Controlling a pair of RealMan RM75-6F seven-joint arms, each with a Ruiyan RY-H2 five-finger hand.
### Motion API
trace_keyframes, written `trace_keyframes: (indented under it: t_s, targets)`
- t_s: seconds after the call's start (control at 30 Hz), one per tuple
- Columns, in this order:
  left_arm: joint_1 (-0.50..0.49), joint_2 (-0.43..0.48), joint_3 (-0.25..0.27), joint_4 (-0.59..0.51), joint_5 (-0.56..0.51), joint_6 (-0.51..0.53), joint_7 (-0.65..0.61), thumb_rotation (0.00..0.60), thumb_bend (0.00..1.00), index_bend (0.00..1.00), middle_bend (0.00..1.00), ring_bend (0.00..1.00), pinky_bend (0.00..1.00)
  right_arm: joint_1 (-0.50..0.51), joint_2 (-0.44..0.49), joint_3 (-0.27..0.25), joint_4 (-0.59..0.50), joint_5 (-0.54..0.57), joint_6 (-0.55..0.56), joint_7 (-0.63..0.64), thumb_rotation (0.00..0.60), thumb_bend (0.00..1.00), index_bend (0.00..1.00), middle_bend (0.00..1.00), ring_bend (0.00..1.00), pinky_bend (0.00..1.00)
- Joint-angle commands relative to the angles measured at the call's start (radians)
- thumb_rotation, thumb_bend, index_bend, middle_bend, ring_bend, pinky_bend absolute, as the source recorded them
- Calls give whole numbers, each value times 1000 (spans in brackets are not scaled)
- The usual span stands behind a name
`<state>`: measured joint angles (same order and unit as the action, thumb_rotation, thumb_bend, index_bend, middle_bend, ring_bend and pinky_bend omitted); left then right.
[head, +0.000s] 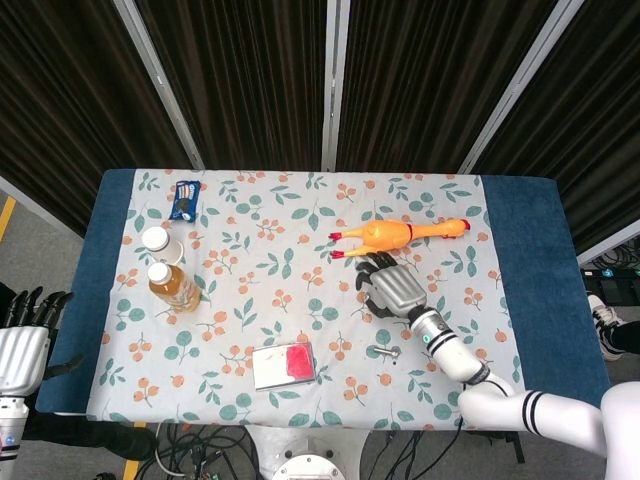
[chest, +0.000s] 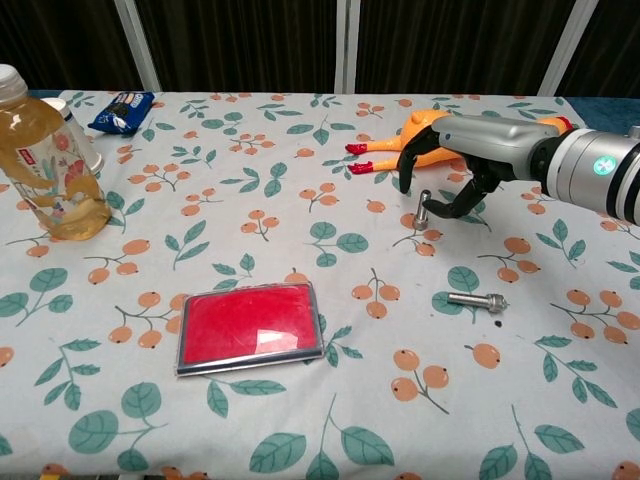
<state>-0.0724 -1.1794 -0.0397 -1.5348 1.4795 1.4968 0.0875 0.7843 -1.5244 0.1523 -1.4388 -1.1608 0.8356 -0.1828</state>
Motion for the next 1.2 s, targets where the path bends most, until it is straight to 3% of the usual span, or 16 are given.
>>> trace_keyframes:
  t_s: [0.03, 0.23, 0.37, 0.53, 0.63, 0.73, 0.9, 1.2]
  targets:
    - [-1, 2, -1, -2, 1, 0, 3, 600, 0, 143, 145, 0, 0, -18, 30, -12, -48, -56, 61, -27, 600, 347, 356, 181, 0, 0]
    - [-3, 7, -3, -11, 7, 5, 10, 600, 0, 143, 145, 0, 0, -82, 125, -74, -191, -213, 198, -75, 600, 347, 353, 192, 0, 0]
    - [0, 9, -1, -20, 14, 13, 17, 600, 0, 143, 145, 0, 0, -105, 165, -140, -252, -313, 218, -101, 600, 347, 359, 212, 0, 14]
    - [8, 14, 5, -27, 25, 27, 19, 600, 0, 143, 145, 0, 0, -142, 170, -206, -275, -378, 234, -174, 600, 348, 371, 261, 64, 210]
    - [12, 16, 9, -28, 31, 32, 14, 600, 0, 143, 145, 0, 0, -170, 147, -212, -262, -358, 250, -239, 600, 347, 374, 293, 139, 352]
    - [14, 15, 13, -26, 38, 37, 11, 600, 0, 143, 145, 0, 0, -186, 118, -204, -254, -307, 239, -294, 600, 348, 375, 304, 183, 414]
    - [21, 13, 15, -20, 45, 48, 0, 600, 0, 143, 145, 0, 0, -190, 79, -187, -264, -227, 202, -342, 600, 347, 375, 296, 185, 422]
    - [26, 10, 19, -8, 48, 50, -18, 600, 0, 143, 145, 0, 0, -170, 42, -169, -253, -137, 146, -435, 600, 352, 389, 250, 162, 347]
